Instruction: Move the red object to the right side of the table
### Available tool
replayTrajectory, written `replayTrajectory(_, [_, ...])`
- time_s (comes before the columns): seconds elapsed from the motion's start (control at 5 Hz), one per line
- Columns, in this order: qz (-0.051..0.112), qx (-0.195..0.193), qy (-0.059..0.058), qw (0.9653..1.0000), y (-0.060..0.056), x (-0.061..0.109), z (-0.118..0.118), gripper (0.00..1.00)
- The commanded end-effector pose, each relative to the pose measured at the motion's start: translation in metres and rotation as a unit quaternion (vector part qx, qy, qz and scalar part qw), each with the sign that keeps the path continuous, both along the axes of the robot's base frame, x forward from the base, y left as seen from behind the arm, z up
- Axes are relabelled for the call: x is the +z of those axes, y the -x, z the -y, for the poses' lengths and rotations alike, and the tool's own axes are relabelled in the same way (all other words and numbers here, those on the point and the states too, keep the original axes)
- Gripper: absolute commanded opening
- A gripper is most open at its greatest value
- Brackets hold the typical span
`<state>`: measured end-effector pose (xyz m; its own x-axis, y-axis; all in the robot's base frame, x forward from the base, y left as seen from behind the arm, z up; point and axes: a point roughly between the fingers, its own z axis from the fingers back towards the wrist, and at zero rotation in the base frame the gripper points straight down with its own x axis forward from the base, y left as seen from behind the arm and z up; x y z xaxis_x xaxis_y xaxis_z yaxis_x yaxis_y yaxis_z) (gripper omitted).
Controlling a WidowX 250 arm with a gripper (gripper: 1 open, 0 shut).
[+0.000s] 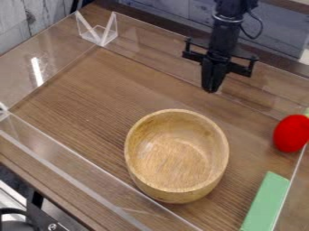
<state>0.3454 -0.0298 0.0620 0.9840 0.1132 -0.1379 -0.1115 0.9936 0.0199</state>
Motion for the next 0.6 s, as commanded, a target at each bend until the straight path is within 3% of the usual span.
replayTrajectory(0.0, [0.06,-0.006,0.001,0.9982,-0.01,0.042,0.006,0.0])
replayTrajectory(0.4, [0.061,-0.03,0.001,0.9977,-0.004,0.054,0.011,0.0])
